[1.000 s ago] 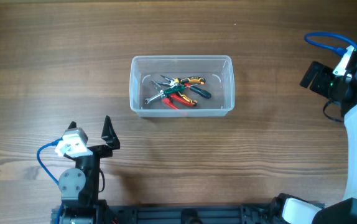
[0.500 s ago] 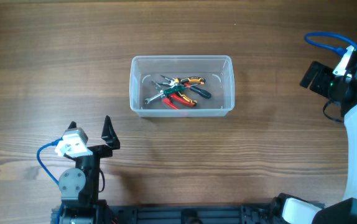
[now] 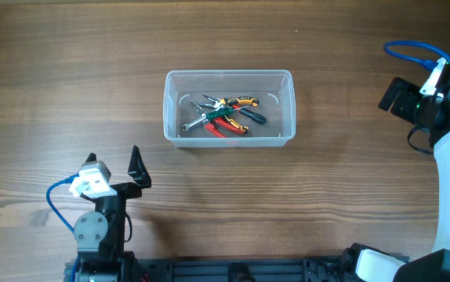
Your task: Pack container
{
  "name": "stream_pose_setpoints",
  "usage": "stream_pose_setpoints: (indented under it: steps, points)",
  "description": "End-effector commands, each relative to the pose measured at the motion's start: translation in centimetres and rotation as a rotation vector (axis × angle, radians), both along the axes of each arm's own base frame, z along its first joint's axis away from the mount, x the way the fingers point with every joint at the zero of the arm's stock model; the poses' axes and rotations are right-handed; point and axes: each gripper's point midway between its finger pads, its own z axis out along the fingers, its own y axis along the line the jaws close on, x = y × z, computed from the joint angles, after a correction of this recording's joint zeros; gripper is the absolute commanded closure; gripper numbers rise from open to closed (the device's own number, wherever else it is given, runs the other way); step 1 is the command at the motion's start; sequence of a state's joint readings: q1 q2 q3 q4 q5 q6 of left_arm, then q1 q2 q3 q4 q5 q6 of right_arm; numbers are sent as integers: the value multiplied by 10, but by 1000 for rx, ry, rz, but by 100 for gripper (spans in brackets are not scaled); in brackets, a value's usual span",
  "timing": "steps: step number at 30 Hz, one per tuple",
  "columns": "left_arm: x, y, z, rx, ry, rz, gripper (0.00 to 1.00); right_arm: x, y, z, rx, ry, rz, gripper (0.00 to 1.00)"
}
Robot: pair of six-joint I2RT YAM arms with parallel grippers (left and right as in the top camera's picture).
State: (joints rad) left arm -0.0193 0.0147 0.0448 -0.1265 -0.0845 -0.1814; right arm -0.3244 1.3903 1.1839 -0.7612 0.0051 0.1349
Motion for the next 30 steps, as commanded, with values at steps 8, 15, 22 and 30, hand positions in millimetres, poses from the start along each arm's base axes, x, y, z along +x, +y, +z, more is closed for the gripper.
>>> stream_pose_setpoints:
  steps: [8, 15, 22, 30]
  points:
    - [0, 0, -2, -10, -4, -1, 0, 6, -2, 129, -187, -493, -12, 0]
    - [0, 0, -2, -10, -4, -1, 0, -31, 54, 188, -245, -916, 120, 0]
    - [0, 0, -3, -10, -4, -1, 0, -78, 106, 188, -214, -1166, 281, 0]
    - [0, 0, -2, -10, -4, -1, 0, -107, 128, 165, -186, -1251, 359, 0]
